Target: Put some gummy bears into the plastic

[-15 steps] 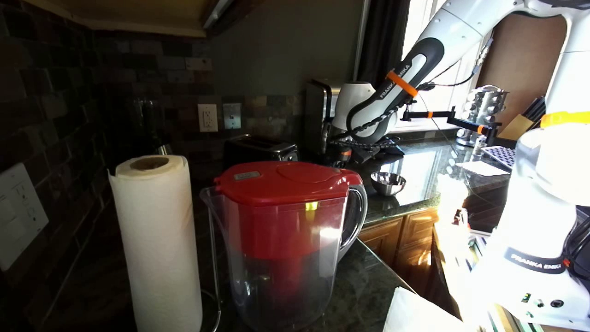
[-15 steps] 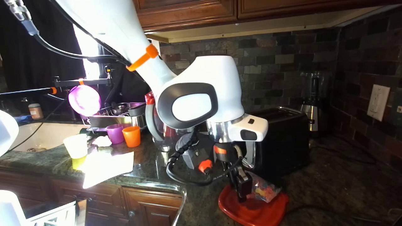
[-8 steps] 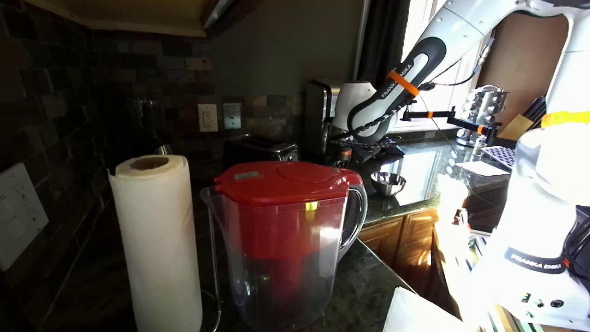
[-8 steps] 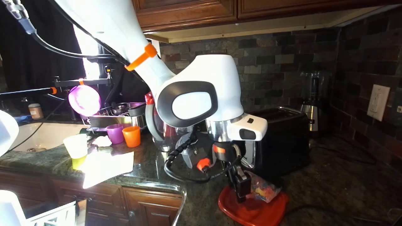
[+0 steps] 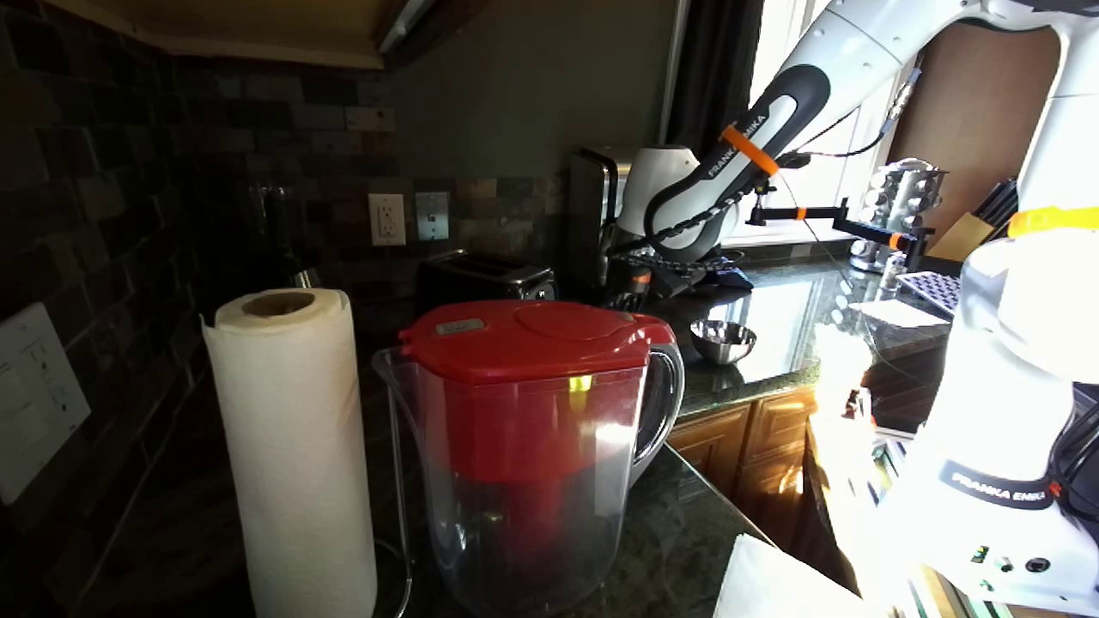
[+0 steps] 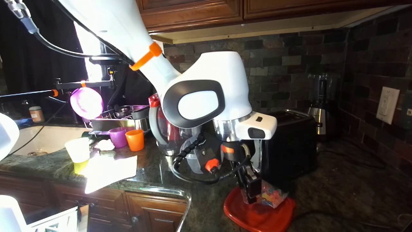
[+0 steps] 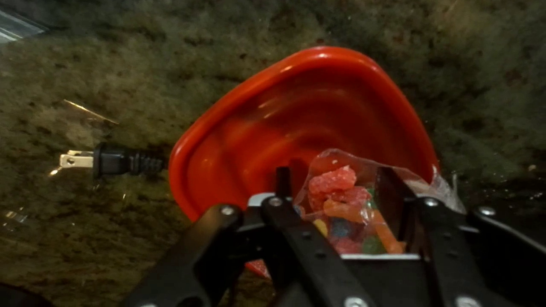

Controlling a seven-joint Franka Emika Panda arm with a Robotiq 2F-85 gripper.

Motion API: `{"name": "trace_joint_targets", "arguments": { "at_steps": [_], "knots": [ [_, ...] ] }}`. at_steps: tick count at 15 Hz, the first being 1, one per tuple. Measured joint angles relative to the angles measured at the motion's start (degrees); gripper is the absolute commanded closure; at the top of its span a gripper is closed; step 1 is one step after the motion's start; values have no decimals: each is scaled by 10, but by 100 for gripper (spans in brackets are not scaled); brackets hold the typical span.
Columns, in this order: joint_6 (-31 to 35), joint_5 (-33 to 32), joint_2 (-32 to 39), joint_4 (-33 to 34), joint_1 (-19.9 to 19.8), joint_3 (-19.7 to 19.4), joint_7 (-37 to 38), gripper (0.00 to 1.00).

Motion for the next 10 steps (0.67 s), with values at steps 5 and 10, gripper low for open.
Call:
{"name": "trace_joint_targets", "arguments": {
  "at_steps": [5,10],
  "knots": [
    [1,12,3,2,0,1,0,53],
    [1,12,12,3,0,1,0,52]
  ]
}}
